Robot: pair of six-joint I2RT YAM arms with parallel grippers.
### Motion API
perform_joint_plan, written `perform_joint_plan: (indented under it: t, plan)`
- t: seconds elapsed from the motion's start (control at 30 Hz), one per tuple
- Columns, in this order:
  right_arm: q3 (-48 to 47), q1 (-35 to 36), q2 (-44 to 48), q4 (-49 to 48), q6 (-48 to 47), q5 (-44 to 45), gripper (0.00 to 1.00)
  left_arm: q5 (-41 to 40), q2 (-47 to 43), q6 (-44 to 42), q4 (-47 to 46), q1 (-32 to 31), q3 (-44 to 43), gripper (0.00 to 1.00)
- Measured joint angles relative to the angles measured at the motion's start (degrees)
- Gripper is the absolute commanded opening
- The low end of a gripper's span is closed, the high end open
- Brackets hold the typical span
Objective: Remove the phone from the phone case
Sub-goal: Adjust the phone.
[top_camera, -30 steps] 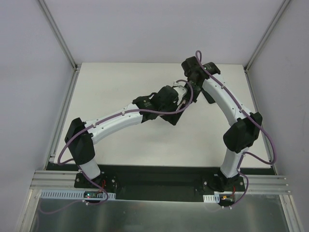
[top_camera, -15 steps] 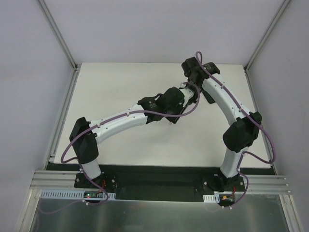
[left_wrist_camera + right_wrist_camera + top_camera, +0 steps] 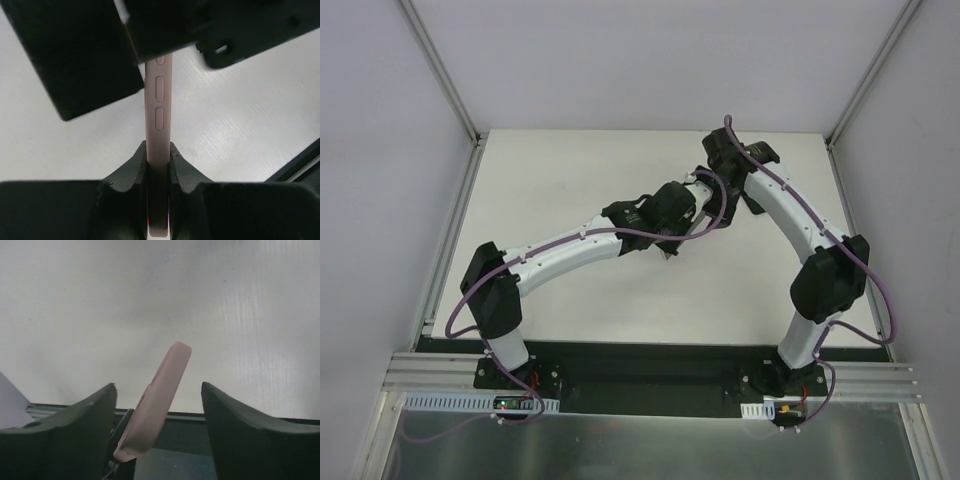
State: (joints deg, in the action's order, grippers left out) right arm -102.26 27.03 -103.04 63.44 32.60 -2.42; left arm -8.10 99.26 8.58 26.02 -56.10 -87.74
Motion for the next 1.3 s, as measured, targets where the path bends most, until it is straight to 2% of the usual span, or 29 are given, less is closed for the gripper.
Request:
perform_joint_plan:
  t: [0.1,0.27,0.37,0.53,0.7,0.8,0.93,1.03,1.13,1.23,1.27,1.3]
  plan:
    - [7.34,-1.51,4.02,-7.41,-4.33,-4.87,0.9,2.23,-1.53,1.01,0.44,1.49,2.23,0.0]
    - [11.98,-5.4,12.17,-15.43,-9.81,-9.42,0.9,9.75,-6.12,3.61,-0.17,6.78,6.49,0.0]
    - [13.9,-8.15,18.58,-20.15,-13.03,-10.91,0.88,15.47,-9.99,6.19,-1.38,12.35,9.38,0.0]
    - [28.04,-14.36,33.77,-31.85,-16.59,-15.78,0.87,25.92,-15.76,12.2,-5.29,22.25,13.84,0.0]
    - [41.72,-14.21,43.5,-41.68,-16.5,-20.04,0.87,38.12,-18.88,20.15,-14.69,27.87,18.67,0.0]
    - [46.58,-12.31,44.37,-46.6,-14.19,-20.41,0.85,45.81,-19.23,27.71,-24.65,30.95,23.28,0.0]
    - [47.78,-7.26,42.21,-49.79,-11.56,-19.37,0.81,52.85,-17.55,37.75,-36.83,33.59,28.41,0.0]
    - [47.78,-3.69,41.29,-52.19,-9.79,-18.64,0.67,54.9,-15.98,42.38,-41.66,33.99,30.23,0.0]
    - [48.0,-1.6,41.13,-54.8,-7.41,-17.97,0.61,55.65,-15.67,45.0,-43.69,33.97,30.73,0.0]
    - [48.46,-0.68,40.04,-57.77,-4.94,-18.01,0.65,55.65,-15.69,46.29,-45.75,33.97,30.77,0.0]
    - [48.5,-0.5,39.15,-58.97,-4.13,-18.18,0.78,55.6,-15.69,46.47,-46.47,33.97,30.97,0.0]
    - [48.5,-0.5,38.14,-60.39,-3.41,-18.45,0.83,55.6,-15.72,46.62,-46.86,33.97,31.19,0.0]
